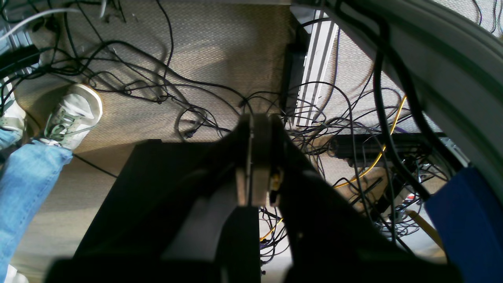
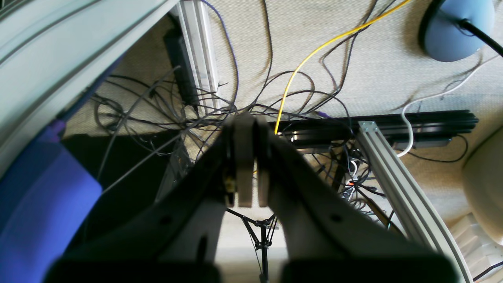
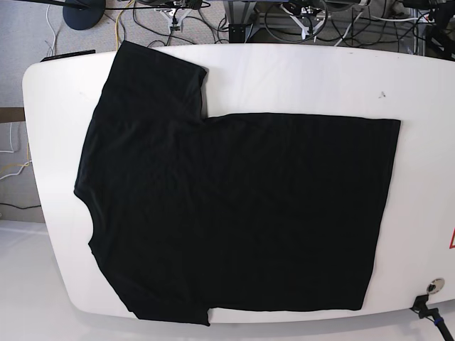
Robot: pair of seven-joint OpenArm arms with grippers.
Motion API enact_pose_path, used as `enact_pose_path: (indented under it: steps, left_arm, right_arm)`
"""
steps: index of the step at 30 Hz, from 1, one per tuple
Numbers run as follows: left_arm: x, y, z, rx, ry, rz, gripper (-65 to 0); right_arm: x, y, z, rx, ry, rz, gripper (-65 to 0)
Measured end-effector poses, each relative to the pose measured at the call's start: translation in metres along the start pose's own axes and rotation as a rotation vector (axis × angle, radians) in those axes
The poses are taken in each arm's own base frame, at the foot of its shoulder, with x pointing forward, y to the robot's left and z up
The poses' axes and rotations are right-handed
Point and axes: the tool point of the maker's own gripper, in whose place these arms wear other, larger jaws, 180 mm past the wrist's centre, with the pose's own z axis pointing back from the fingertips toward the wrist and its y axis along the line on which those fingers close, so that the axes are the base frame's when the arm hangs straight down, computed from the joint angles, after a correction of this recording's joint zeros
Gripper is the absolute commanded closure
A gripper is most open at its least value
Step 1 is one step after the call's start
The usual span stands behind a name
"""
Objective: Fold the T-shirt properly
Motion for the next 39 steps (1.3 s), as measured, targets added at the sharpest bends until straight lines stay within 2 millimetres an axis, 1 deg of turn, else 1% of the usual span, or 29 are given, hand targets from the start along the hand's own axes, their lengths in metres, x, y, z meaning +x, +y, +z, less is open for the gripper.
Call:
enact_pose_path:
  steps: [4,9,14,19,21,23,26,28,29,30,31,32,33,34,35,36,37,38,39]
  left_arm:
    - [0.003,-0.001,0.000,-0.001,-0.008,-0.004,0.0]
    - [-0.002,-0.001,0.000,0.001,0.000,-0.004,0.0]
    - [-0.001,-0.001,0.000,0.002,-0.001,-0.003,-0.1]
    - [-0.005,0.000,0.000,0.002,0.006,-0.001,-0.3]
    - [-0.008,0.001,0.000,0.005,0.011,-0.003,-0.2]
    - [-0.012,0.004,0.000,0.008,0.007,-0.003,0.0]
    - [-0.025,0.008,0.000,0.010,0.013,-0.004,-0.2]
    - [-0.031,0.011,0.001,0.003,-0.001,-0.007,-0.4]
    - [-0.037,0.014,0.002,0.006,0.007,-0.010,-0.4]
    - [-0.038,0.015,0.002,0.001,-0.014,-0.015,0.0]
    - [-0.044,0.018,0.003,0.002,-0.004,-0.016,0.0]
    - [-0.044,0.018,0.003,-0.001,-0.008,-0.011,0.0]
    - [-0.034,0.014,0.004,-0.011,-0.043,-0.012,0.0]
    - [-0.030,0.012,0.005,-0.020,-0.053,-0.017,0.0]
    - [-0.021,0.011,0.007,-0.032,-0.089,-0.018,0.0]
    - [-0.020,0.012,0.010,-0.033,-0.097,-0.025,0.0]
    - [-0.013,0.013,0.014,-0.044,-0.149,-0.032,0.0]
    - [-0.010,0.012,0.017,-0.051,-0.169,-0.038,0.0]
    - [-0.010,0.015,0.020,-0.051,-0.178,-0.045,0.0]
  right_arm:
    - [-0.002,0.001,0.000,0.002,0.007,0.005,-0.1]
    - [-0.003,-0.001,0.000,-0.001,0.010,0.008,-0.1]
    - [-0.005,-0.004,0.000,-0.008,0.017,0.009,-0.1]
    - [-0.008,-0.005,0.000,-0.010,0.023,0.010,-0.1]
    - [-0.014,-0.009,0.000,-0.016,0.032,0.010,-0.1]
    - [-0.025,-0.014,0.000,-0.023,0.047,0.012,-0.1]
    - [-0.040,-0.027,0.001,-0.041,0.070,0.017,0.0]
    - [-0.042,-0.035,0.001,-0.048,0.050,0.015,0.0]
    - [-0.047,-0.038,0.002,-0.052,0.060,0.015,0.0]
    - [-0.048,-0.042,0.002,-0.055,0.039,0.014,0.0]
    - [-0.056,-0.050,0.003,-0.062,0.048,0.003,0.0]
    - [-0.057,-0.049,0.003,-0.062,0.052,0.014,0.0]
    - [-0.053,-0.046,0.003,-0.055,0.023,0.017,0.0]
    - [-0.056,-0.041,0.004,-0.047,0.026,0.017,0.0]
    - [-0.056,-0.038,0.004,-0.035,0.007,0.025,0.0]
    - [-0.073,-0.040,0.006,-0.039,0.037,0.026,0.0]
    - [-0.081,-0.045,0.008,-0.045,0.034,0.035,0.0]
    - [-0.086,-0.051,0.010,-0.054,0.030,0.039,0.0]
    - [-0.097,-0.058,0.013,-0.063,0.043,0.044,0.0]
